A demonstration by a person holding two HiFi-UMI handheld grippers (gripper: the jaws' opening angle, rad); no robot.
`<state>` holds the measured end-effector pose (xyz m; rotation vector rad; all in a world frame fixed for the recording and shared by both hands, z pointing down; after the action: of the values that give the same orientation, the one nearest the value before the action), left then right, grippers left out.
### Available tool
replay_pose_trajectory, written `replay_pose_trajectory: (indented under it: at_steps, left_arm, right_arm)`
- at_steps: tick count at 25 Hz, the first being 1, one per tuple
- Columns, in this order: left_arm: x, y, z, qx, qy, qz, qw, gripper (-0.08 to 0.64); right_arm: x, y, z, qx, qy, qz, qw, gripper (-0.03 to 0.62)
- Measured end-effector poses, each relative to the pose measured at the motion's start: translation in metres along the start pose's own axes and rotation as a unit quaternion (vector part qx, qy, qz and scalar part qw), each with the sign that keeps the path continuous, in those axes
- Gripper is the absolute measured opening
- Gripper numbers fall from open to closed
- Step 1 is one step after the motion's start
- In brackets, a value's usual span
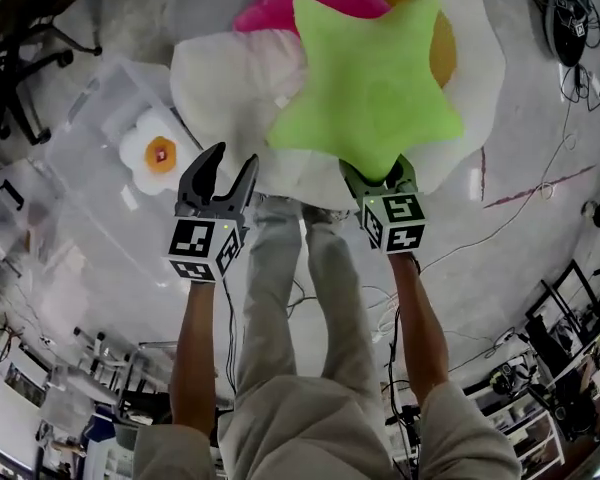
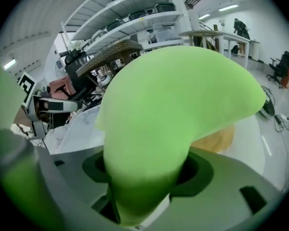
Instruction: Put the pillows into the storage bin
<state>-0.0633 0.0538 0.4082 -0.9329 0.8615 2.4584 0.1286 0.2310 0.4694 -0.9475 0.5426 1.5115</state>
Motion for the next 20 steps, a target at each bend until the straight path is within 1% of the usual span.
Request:
replay_pose_trajectory:
  at_steps: [2, 5, 9, 11, 15, 18, 20]
  left_arm:
    - [0.018, 0.024, -0.001, 0.015, -0.014, -0.017, 0.9997, 0.222]
    - [0.042, 0.044, -0.001, 0.037, -0.034, -0.044, 0.9977, 0.222]
    - [0.082, 0.081, 0.01, 0.074, -0.06, -0.085, 0.9919, 0.222]
    - [0.103, 0.101, 0.02, 0.095, -0.074, -0.109, 0.9868, 0.222]
    - [0.143, 0.14, 0.045, 0.134, -0.097, -0.154, 0.9741, 0.222]
    - [0.17, 0.166, 0.065, 0.159, -0.109, -0.18, 0.9646, 0.222]
    - [0.188, 0.178, 0.079, 0.177, -0.117, -0.199, 0.9568, 0.222]
  right_arm:
    - [-0.017, 0.026, -0.02, 0.025, 0.0, -0.022, 0.999, 0.304]
    - [-0.035, 0.054, -0.047, 0.054, 0.0, -0.058, 0.997, 0.304]
    - [-0.061, 0.105, -0.078, 0.096, 0.0, -0.101, 0.99, 0.305]
    - [-0.077, 0.135, -0.092, 0.122, 0.0, -0.126, 0.985, 0.305]
    - [-0.106, 0.199, -0.114, 0.172, 0.0, -0.174, 0.97, 0.307]
    - [-0.124, 0.247, -0.122, 0.199, 0.003, -0.203, 0.959, 0.307]
    - [-0.136, 0.279, -0.123, 0.218, 0.009, -0.226, 0.949, 0.307]
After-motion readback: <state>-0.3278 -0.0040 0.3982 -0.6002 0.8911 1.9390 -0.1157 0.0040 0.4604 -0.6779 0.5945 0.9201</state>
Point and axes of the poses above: the fingertips, and each gripper's own axes: x backward along the fingers, y to its left, z out of its underside, the point moved 7 cm from there along x, backward along the fingers, and after that the axes turned 9 degrees about x, right-handed, at the moved point
